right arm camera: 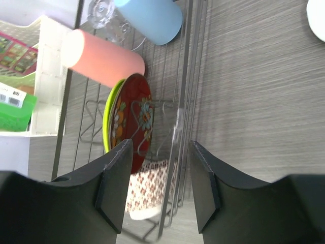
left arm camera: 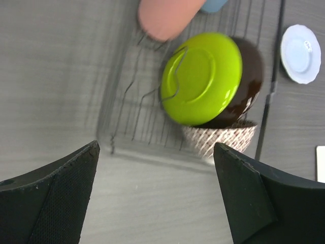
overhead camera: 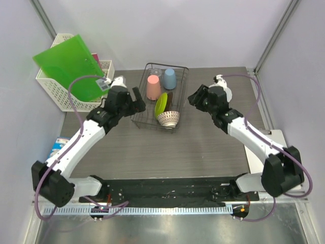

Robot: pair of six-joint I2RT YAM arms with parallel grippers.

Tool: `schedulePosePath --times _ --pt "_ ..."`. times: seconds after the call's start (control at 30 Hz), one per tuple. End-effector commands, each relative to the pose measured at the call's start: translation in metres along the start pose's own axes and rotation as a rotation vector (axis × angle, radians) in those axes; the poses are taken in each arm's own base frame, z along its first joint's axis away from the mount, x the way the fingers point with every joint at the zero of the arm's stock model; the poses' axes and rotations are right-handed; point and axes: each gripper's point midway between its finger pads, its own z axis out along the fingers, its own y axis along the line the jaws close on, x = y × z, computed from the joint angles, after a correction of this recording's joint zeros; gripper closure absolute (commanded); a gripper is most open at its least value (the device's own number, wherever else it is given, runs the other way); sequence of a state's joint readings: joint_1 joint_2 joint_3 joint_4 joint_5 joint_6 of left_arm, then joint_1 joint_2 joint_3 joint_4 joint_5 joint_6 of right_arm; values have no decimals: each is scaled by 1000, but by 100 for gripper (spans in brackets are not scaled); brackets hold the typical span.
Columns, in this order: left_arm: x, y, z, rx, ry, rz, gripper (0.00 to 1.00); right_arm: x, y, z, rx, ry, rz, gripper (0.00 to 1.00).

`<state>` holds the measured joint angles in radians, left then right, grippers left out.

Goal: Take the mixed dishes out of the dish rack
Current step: Pick up the plate from the dish rack.

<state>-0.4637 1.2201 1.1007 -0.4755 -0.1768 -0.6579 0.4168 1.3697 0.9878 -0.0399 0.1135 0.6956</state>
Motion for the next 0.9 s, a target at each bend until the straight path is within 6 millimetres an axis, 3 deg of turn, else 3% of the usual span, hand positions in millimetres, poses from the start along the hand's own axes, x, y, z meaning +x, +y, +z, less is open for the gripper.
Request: schedulePosePath --times 0.0,0.03,0.07,0.13,0.2,0.23,0.3,0.33,0.43,0.57,0.87 --pt "-42 -37 21 -52 -150 150 9 -33 35 -44 -129 -162 -49 47" --pt "-52 -54 20 -33 -172 162 10 -31 34 -50 -124 -161 -63 47" --pt "-45 -52 40 -77 -150 188 11 -37 37 -62 -138 -184 -62 47" --pt "-55 -64 52 -82 -162 212 12 -35 38 -72 -150 -183 -69 47" --pt "-44 -64 79 -124 -122 259 16 -39 42 -86 -179 -206 -67 48" --pt "-52 -72 81 -125 -135 265 17 -29 33 -86 -156 -177 -76 48" --pt "-41 -68 102 -173 -107 310 20 -27 32 -93 -166 -177 -76 48" --pt "-46 -72 105 -178 -118 325 21 -21 26 -92 -155 -166 -79 48" --pt "-38 -72 118 -212 -108 353 25 -9 18 -91 -152 -146 -83 48" --pt "-30 -83 123 -202 -120 383 28 12 5 -82 -135 -102 -77 48" --pt "-1 -93 130 -198 -110 449 28 25 1 -76 -155 -78 -76 48"
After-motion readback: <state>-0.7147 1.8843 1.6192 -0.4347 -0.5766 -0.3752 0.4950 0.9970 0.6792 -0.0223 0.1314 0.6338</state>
